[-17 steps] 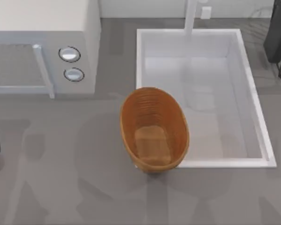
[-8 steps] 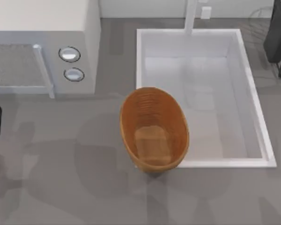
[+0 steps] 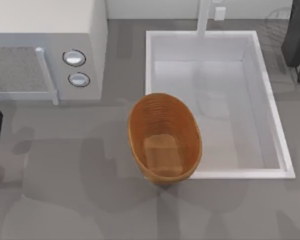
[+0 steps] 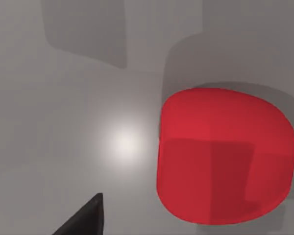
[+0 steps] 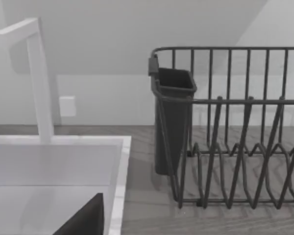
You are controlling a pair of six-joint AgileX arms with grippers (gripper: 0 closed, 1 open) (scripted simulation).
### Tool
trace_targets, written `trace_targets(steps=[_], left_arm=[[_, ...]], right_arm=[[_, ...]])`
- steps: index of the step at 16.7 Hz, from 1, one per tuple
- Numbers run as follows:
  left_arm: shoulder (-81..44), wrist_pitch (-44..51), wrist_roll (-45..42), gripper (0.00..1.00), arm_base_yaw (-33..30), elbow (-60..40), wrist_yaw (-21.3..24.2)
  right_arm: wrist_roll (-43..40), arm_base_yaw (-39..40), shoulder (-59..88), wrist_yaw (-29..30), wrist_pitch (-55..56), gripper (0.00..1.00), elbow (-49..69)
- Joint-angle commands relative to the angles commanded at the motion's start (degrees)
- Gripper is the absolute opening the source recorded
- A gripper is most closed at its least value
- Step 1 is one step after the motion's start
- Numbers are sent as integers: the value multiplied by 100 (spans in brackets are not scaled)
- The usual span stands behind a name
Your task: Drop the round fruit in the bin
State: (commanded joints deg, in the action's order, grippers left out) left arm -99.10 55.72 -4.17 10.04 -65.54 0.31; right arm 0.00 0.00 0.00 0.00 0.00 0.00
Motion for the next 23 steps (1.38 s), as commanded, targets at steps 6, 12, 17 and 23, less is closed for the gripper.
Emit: trace_targets(steps=[6, 12, 17, 23], left_arm=[[-204, -432, 9, 100, -9, 259, 1], [-746, -1589, -15, 100, 3, 840, 3], [-753, -1599, -15, 92, 3, 847, 3], [-753, -1599, -15, 47, 3, 847, 3]], right_arm=[[0, 0, 0, 0, 0, 100, 0], [0, 0, 0, 0, 0, 100, 0], [0, 0, 0, 0, 0, 100, 0], [0, 0, 0, 0, 0, 100, 0]])
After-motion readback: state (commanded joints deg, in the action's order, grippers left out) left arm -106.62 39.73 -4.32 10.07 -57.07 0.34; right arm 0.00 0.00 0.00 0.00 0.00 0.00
